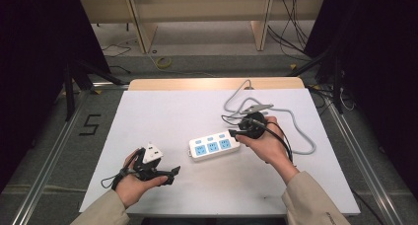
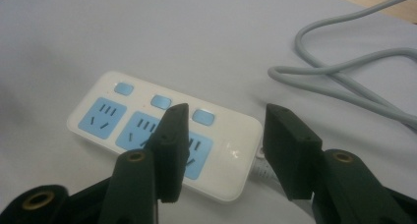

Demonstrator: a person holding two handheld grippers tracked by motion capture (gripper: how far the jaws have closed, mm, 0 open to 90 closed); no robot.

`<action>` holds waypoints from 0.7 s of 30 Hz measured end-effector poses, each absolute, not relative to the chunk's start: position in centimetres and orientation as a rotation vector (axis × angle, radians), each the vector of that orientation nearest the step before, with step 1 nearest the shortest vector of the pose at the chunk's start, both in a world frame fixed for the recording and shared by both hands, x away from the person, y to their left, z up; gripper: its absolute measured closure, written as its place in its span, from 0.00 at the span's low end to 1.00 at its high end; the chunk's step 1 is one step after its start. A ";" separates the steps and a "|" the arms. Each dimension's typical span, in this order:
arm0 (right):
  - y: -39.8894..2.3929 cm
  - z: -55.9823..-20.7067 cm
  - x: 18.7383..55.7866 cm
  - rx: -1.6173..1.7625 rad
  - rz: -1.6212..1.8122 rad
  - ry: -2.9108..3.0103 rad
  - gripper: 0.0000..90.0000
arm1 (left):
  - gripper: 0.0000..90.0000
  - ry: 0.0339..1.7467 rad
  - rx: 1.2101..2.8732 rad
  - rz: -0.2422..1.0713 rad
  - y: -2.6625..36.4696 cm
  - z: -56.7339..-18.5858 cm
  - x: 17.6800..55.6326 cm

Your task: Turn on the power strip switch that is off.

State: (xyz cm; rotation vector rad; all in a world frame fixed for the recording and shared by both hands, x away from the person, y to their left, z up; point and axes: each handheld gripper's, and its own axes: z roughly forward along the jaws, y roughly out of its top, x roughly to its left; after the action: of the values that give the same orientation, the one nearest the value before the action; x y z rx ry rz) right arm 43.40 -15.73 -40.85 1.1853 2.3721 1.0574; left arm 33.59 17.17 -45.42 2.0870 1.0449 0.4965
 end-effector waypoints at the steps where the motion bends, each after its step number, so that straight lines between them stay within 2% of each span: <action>1: -15.9 -40.9 43.3 1.185 1.058 2.372 0.59 | 0.17 1.047 2.086 0.496 17.2 -45.4 33.6; 11: -18.0 -41.4 42.2 1.194 1.076 2.380 0.51 | 0.17 1.052 2.078 0.496 17.2 -45.5 33.6; 21: -19.5 -41.8 41.4 1.174 1.080 2.359 0.49 | 0.17 1.049 2.084 0.493 17.2 -45.5 33.6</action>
State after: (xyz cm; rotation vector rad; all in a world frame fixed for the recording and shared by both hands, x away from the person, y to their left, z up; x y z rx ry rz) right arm 41.39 -19.50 -41.78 1.1742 2.3591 1.0800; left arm 33.61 17.17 -45.50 2.0843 1.0490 0.4930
